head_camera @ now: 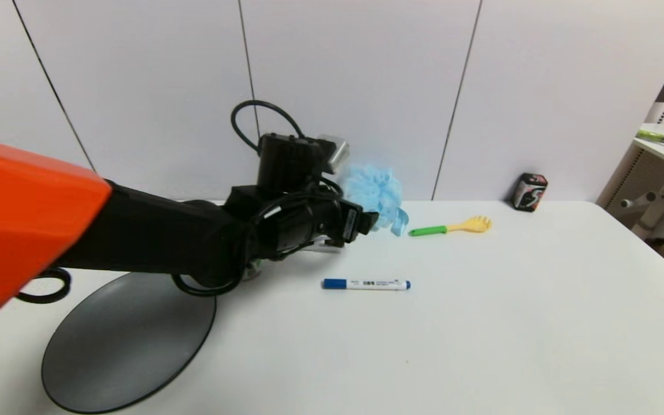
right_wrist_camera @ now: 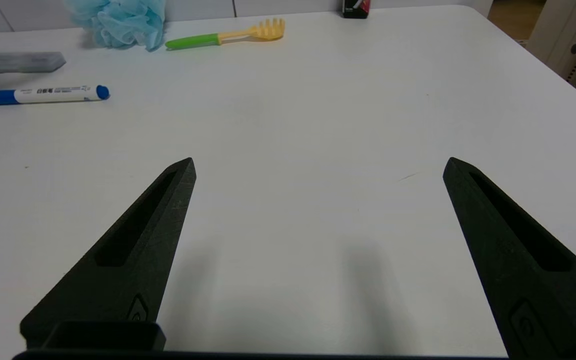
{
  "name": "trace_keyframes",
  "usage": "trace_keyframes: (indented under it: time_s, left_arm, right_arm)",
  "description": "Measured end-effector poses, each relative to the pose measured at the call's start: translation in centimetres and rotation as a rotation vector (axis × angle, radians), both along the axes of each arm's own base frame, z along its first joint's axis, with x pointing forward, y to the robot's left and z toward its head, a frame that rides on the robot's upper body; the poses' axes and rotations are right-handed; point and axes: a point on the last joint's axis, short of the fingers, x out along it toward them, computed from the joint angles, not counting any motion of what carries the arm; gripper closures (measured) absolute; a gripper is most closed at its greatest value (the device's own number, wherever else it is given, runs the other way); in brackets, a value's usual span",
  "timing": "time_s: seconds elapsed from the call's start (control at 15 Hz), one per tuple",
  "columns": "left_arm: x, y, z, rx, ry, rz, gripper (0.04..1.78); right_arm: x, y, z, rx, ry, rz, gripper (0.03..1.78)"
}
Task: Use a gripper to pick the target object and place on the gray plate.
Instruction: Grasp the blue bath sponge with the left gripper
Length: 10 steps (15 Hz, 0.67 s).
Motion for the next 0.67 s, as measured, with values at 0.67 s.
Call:
trace_keyframes:
  time_s: [0.67]
  left_arm:
    - [5.1,-5.3,-3.7,-0.110,-0.131,0.098,0.13]
  right_arm:
    - [0.0,0.0,0.0,0.017,-0.002,-0.007,0.10]
